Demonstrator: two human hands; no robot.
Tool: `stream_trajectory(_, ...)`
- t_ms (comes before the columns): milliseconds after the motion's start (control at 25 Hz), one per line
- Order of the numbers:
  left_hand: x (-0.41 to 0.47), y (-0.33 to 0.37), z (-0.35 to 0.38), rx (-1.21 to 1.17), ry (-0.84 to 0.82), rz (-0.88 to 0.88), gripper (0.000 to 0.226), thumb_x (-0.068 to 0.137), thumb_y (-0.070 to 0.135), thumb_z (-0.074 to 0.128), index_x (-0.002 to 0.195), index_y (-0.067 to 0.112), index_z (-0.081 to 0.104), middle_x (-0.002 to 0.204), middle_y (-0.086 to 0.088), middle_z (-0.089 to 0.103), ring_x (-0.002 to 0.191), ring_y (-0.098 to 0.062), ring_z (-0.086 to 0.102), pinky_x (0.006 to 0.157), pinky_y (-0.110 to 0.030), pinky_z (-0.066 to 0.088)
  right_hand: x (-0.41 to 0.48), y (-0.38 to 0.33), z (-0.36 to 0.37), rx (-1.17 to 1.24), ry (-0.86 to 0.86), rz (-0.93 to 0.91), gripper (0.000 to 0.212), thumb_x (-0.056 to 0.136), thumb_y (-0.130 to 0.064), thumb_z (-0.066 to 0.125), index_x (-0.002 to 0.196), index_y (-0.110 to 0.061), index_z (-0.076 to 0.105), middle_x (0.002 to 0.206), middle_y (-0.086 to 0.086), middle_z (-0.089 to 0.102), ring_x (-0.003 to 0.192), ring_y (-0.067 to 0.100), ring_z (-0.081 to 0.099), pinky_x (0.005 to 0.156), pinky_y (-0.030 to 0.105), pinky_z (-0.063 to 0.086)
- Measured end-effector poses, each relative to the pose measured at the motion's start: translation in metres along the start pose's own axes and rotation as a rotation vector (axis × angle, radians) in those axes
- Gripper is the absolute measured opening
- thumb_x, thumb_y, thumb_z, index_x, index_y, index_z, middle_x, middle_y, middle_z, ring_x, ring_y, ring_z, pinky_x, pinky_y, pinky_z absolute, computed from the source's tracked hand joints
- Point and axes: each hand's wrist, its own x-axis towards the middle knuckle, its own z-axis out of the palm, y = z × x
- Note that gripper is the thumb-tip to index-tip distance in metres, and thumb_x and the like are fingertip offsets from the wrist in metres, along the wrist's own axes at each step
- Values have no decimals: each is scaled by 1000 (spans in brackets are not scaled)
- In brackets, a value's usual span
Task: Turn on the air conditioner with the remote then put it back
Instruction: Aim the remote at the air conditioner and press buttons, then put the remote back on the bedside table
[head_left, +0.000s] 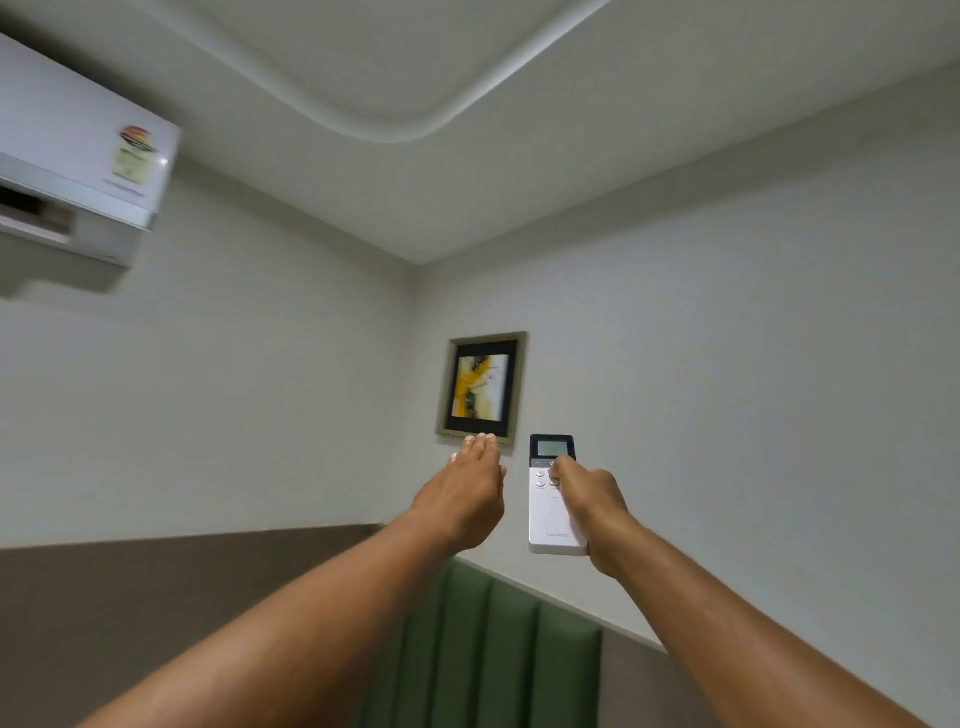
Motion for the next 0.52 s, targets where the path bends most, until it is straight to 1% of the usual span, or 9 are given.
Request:
stream_trajectory(120,17,49,28,-74,-14,71,54,103,35,20,152,15,8,162,-3,9,148,-19,6,117,-36,14,5,15,-66,-8,115,26,28,91,-33,49,88,-11,65,77,11,72,60,25,69,48,22,45)
stream_trajectory(320,35,133,77,-208,-70,229,54,103,32,19,152,12,8,162,-5,9,148,-19,7,117,-33,10,-5,33,-164,-15,315,72,24,90,-30,50,80,-11,62,71,8,69,57,25,67,47,21,43)
stream_trajectory(520,38,211,112,-335,-135,369,54,103,30,18,152,10,8,162,-7,9,148,-20,6,119,-35,12,-24,42,-241,-54,507,97,24,91,-30,50,81,-11,62,73,7,70,57,24,66,47,21,43)
